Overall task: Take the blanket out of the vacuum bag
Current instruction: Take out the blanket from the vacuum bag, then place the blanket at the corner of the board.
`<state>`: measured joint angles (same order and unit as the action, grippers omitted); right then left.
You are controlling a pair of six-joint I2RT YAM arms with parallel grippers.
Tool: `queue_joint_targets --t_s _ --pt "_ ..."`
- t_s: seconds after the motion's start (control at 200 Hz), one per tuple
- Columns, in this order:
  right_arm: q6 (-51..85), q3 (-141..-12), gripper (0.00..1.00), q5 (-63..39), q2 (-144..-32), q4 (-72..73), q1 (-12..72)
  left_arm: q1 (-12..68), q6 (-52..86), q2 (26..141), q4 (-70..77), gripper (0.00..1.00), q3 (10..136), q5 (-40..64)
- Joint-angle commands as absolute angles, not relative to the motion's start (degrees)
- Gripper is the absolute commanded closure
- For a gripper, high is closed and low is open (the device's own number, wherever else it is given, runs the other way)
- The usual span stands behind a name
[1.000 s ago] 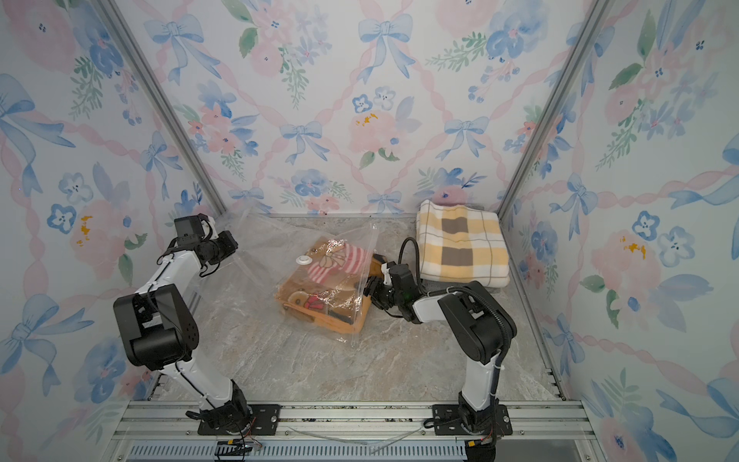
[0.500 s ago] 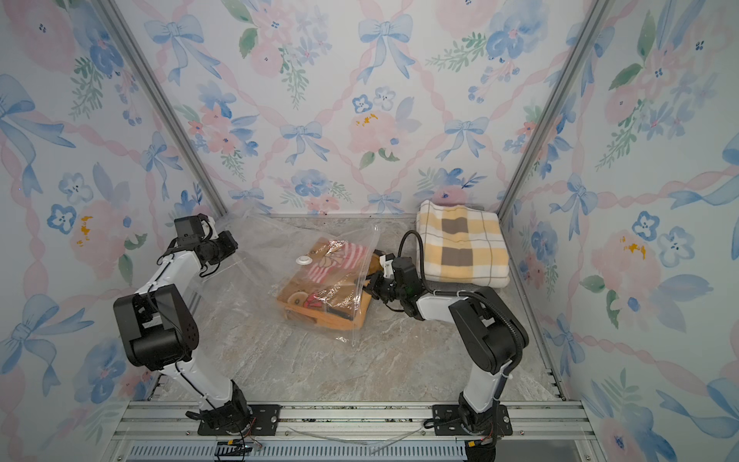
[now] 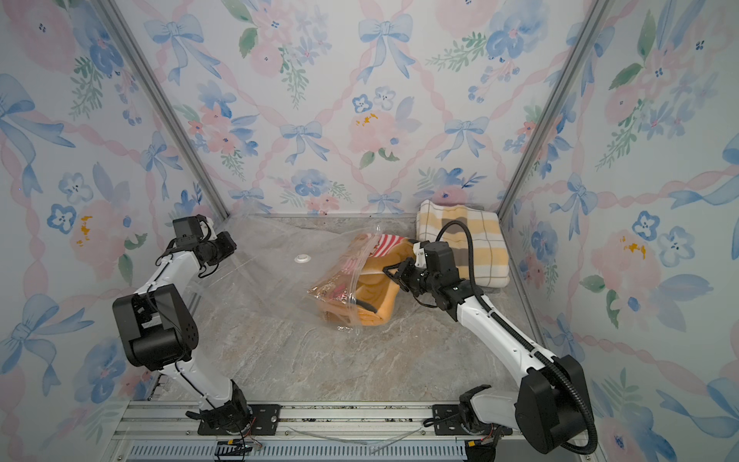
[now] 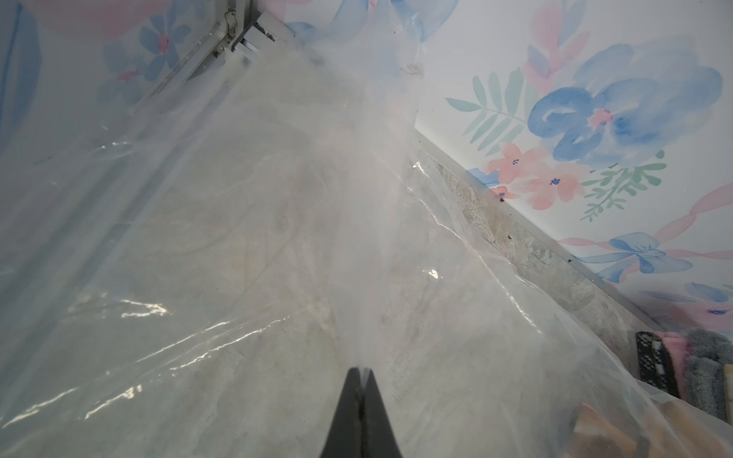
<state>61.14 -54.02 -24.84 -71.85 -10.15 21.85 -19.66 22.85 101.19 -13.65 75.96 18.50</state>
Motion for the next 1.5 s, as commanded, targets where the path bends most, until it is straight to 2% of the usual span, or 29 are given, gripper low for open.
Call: queue_joint_targets --t_s 0.0,0.195,0.52,0.91,1.295,1.495 --pt "62.8 -59.6 1.0 -24.9 -67.9 -14.8 20.3 -20.2 23.4 101.0 -13.7 1.0 75.6 18.0" --pt "65.7 -63.7 1.0 -25.4 -65.4 -16.1 17.4 -20.2 23.4 101.1 -13.6 1.0 75.5 18.0" --pt "65.3 -78.3 1.0 -24.6 -67.1 -23.6 14.2 -20.3 23.4 101.1 -13.7 1.0 75.6 17.8" --pt "68.4 -83.5 1.0 -26.8 -65.5 -24.6 7.4 -21.3 24.1 101.4 -13.5 1.0 75.7 18.5" --pt "71.4 -90.3 1.0 -20.6 -71.1 -16.6 3.6 -21.4 24.2 101.7 -13.4 1.0 75.7 18.9" --pt "72.9 -88.1 1.0 -14.3 -73.7 -5.5 3.3 -21.4 24.3 101.8 -13.3 1.0 75.8 19.2"
